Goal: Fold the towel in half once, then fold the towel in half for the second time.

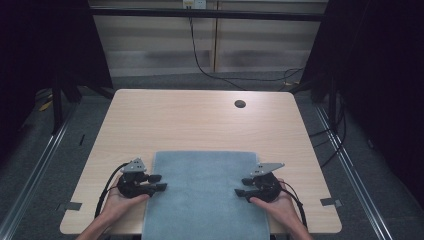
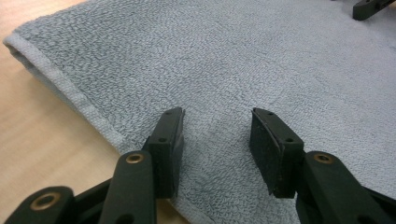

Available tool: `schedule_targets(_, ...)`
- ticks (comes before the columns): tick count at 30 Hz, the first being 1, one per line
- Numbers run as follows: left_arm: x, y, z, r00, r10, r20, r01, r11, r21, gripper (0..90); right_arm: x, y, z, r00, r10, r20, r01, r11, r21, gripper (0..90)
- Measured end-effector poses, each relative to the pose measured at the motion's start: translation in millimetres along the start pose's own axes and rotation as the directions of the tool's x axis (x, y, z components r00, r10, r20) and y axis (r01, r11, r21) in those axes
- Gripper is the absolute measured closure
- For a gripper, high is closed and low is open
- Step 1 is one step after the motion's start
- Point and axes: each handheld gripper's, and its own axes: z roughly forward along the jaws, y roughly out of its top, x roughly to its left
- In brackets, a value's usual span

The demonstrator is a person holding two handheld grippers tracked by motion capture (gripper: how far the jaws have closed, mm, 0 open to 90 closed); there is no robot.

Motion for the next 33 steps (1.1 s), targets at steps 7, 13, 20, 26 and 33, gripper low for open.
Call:
schedule_targets(7, -16.7, -10.4, -12.3, 0.9996, 0.000, 0.027, -0.001, 0.9995, 0.032, 53.6, 22.3, -5.3, -7.3, 0.9997, 0.025, 0.000, -0.025, 0.999, 0.043, 49.7)
schedule_targets(13, -4.4, -1.1, -23.0, 0.9991, -0.020, 0.039, 0.021, 0.9994, -0.028, 50.7, 11.8, 2.2, -24.1, 0.9992, 0.040, 0.003, -0.040, 0.998, -0.040, 50.4)
schedule_targets(20, 21.2, 23.6, -16.6, 0.9985, -0.043, -0.033, 0.042, 0.9986, -0.033, 49.8, -42.8, 25.6, -30.7, 0.9918, 0.080, 0.100, -0.065, 0.988, -0.139, 51.3)
schedule_targets(26, 47.5, 43.2, -2.5, 0.9959, -0.080, -0.043, 0.077, 0.9948, -0.068, 48.9, -68.4, 35.5, -11.8, 0.9908, 0.080, 0.109, -0.069, 0.992, -0.103, 50.3)
schedule_targets(33, 65.8, 32.0, 6.4, 0.9936, -0.089, -0.070, 0.086, 0.9956, -0.037, 44.4, -78.9, 28.1, 2.5, 0.9906, 0.105, 0.087, -0.098, 0.991, -0.087, 47.4)
